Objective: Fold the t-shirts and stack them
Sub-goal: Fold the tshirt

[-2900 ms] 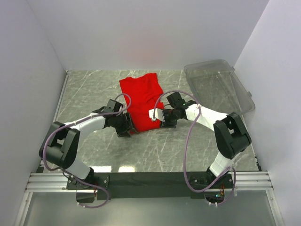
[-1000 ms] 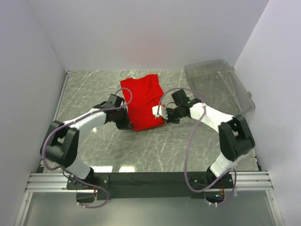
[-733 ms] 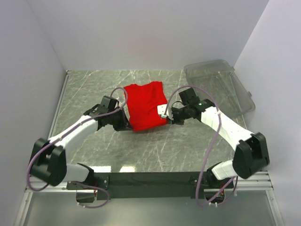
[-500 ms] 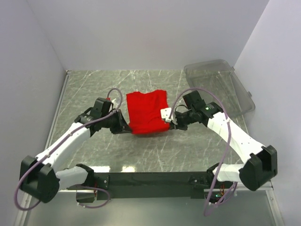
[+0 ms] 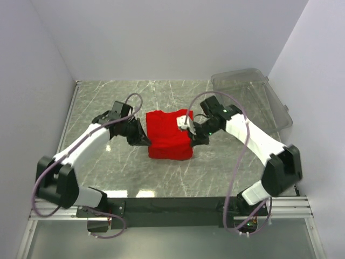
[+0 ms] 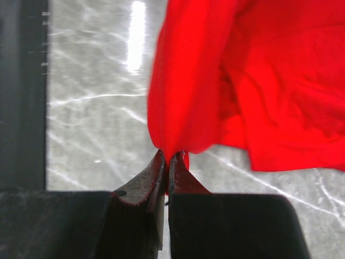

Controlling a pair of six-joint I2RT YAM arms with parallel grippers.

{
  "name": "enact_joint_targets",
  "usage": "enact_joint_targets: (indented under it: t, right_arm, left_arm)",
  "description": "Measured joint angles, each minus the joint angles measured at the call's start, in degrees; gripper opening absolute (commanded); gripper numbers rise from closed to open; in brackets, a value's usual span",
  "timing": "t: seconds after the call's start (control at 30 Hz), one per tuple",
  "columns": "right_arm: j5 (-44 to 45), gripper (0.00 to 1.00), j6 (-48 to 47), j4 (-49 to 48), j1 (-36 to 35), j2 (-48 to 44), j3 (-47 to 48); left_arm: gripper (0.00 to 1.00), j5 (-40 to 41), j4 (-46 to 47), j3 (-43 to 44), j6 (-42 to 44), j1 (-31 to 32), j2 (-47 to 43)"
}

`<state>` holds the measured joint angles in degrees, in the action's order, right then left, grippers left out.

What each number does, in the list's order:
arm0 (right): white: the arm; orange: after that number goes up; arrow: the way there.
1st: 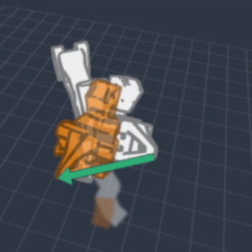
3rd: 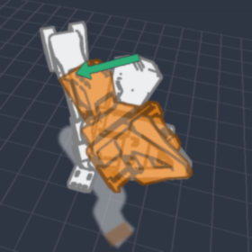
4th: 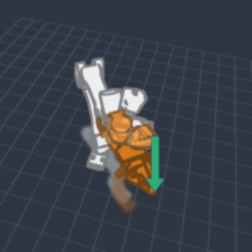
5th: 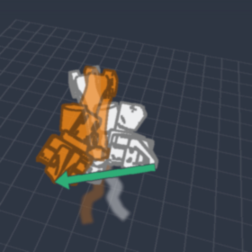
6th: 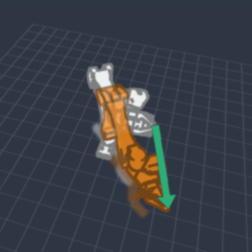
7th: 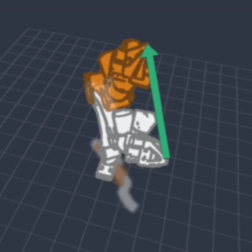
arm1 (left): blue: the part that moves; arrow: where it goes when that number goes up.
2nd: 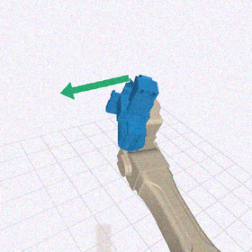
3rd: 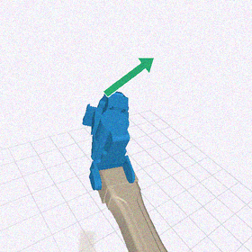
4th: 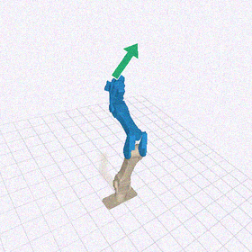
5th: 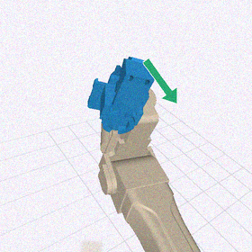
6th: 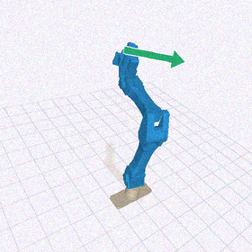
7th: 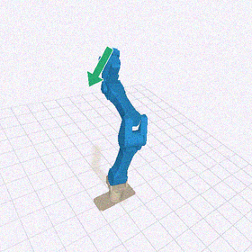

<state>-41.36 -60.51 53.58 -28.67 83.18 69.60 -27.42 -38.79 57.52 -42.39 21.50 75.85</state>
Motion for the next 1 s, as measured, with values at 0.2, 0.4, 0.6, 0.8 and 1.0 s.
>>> enact_joint_targets:
  t: [0.2,0.4,0.6,0.8,1.0]
  right_arm:
    - [1.6,0.0,0.9,0.8,1.5,12.3,10.9]
    - [2.7,0.0,1.1,2.2,3.5,22.2,22.9]
    - [3.8,0.0,1.0,4.4,4.4,29.0,30.6]
    - [4.5,0.0,2.1,5.7,6.3,34.1,36.1]
    - [5.4,0.0,5.0,5.2,7.6,37.3,40.7]
  left_arm:
    - [0.01,0.3,0.0,7.2,2.4,-3.9,10.9]
    - [0.01,0.0,0.3,15.2,5.0,-6.2,18.2]
    - [0.01,-1.6,0.1,23.1,7.2,-7.6,27.3]
    - [0.01,-3.0,-0.4,29.7,8.3,-8.2,34.2]
    - [0.01,-3.9,-0.6,36.0,8.8,-8.9,38.5]
